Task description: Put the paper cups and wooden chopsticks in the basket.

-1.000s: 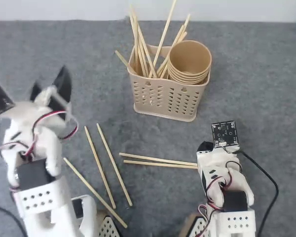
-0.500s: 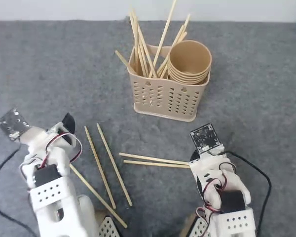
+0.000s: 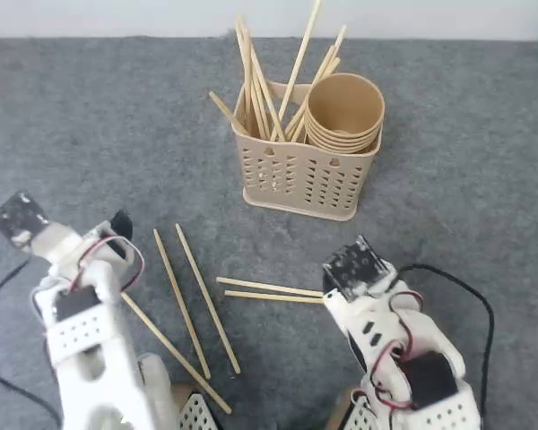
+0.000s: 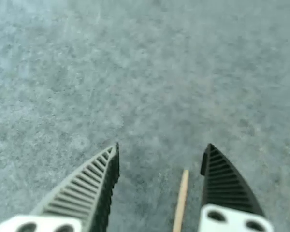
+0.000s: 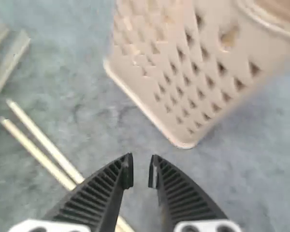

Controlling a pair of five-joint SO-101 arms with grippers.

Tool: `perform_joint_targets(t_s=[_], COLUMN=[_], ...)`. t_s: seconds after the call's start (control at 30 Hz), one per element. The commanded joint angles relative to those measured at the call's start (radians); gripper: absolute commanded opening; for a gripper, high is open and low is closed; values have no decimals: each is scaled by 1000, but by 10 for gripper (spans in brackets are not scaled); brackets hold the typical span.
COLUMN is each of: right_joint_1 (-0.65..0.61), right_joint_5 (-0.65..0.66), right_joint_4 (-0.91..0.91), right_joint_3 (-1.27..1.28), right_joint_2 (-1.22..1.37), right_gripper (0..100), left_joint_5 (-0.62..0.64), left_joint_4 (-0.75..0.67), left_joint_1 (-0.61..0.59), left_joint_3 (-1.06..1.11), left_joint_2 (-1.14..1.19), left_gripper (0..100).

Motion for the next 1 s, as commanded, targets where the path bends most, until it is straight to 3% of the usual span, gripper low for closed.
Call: perform_joint_targets(t_s=[0.0, 0.23, 0.53, 0.73, 0.97], right_joint_1=[-74, -286, -320, -321, -318], right_joint_5=[15, 11, 15, 17, 17], right_joint_4=[-116, -496, -564, -495, -450], right_joint_3=[-71, -153, -560, -621, -628], right_joint_2=[228, 849, 1584, 1629, 1609], right_gripper=[66, 102, 117, 48, 76], left_joint_5=[6, 12, 12, 12, 11], left_joint_4=[-55, -49, 2, 2, 2], left_joint_1=[-40, -75, -77, -74, -58], left_joint_3=[-174, -397, -455, -460, -460], left_joint_2=[293, 640, 683, 689, 689], left_gripper=[265, 265, 265, 265, 265])
